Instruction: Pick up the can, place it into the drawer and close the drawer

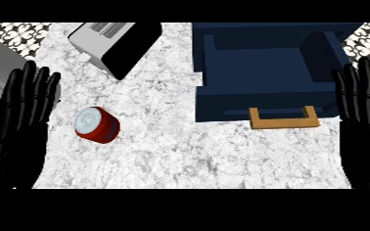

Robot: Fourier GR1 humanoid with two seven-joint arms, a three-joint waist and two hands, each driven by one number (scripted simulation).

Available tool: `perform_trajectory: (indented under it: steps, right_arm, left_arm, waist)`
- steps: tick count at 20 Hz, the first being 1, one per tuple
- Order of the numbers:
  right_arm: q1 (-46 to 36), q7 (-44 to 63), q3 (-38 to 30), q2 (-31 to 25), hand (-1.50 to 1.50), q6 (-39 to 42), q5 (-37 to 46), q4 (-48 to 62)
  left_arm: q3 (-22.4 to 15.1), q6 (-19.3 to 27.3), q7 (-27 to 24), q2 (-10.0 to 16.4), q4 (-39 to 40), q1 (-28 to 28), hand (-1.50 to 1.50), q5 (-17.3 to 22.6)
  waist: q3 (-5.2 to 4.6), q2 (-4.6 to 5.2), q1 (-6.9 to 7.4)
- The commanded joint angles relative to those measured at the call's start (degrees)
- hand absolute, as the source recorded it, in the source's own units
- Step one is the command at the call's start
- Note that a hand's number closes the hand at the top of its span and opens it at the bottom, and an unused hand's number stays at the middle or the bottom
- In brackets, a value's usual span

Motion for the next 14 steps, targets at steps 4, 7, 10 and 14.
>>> perform_trajectory:
  steps: [4,7,10,14]
  right_arm:
    - [1.03,-3.58,-0.71,-0.38,-1.50,2.22,-2.06,2.82]
    - [4.78,6.63,-2.03,0.29,-1.50,-0.89,-1.63,2.85]
    - [2.94,10.72,0.17,1.34,-1.50,-3.14,1.49,3.43]
    - [0.80,13.07,-6.56,-2.96,-1.50,0.06,-4.84,3.34]
  left_arm:
    - [8.03,-6.07,-3.75,3.73,4.59,1.23,-1.50,8.74]
    - [9.70,-1.45,7.79,2.15,5.30,9.86,-1.50,8.80]
    - [11.82,0.99,16.45,3.84,1.29,7.27,-1.50,10.77]
    - [14.66,1.57,23.93,6.85,-0.98,4.00,-1.50,14.34]
  waist:
    - [-0.46,-1.18,1.71]
    - [-0.50,-0.75,2.18]
    - [-0.44,-1.14,2.22]
    - [-0.42,-1.19,1.75]
